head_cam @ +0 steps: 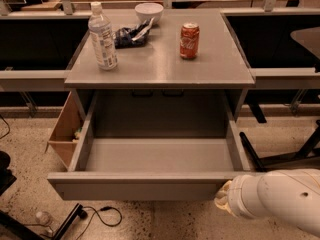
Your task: Close top drawer
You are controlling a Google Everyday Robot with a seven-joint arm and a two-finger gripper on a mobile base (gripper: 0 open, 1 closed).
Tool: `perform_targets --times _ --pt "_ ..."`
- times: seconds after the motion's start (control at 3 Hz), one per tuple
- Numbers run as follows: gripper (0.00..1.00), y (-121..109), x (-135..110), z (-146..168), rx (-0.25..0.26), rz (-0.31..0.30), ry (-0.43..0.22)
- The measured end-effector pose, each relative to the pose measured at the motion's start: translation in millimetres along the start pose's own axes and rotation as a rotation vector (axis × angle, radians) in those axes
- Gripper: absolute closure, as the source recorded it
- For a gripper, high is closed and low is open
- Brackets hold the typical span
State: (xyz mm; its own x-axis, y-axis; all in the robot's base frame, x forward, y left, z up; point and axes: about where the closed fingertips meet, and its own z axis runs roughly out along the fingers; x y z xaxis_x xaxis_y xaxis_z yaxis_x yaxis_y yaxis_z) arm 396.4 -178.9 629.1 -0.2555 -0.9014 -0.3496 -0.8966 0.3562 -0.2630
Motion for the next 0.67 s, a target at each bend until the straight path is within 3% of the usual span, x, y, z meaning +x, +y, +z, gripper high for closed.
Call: perform_targets --times 0.67 --pt "1.0 -9.9 -7.8 11.3 0.018 -0.033 -0.034"
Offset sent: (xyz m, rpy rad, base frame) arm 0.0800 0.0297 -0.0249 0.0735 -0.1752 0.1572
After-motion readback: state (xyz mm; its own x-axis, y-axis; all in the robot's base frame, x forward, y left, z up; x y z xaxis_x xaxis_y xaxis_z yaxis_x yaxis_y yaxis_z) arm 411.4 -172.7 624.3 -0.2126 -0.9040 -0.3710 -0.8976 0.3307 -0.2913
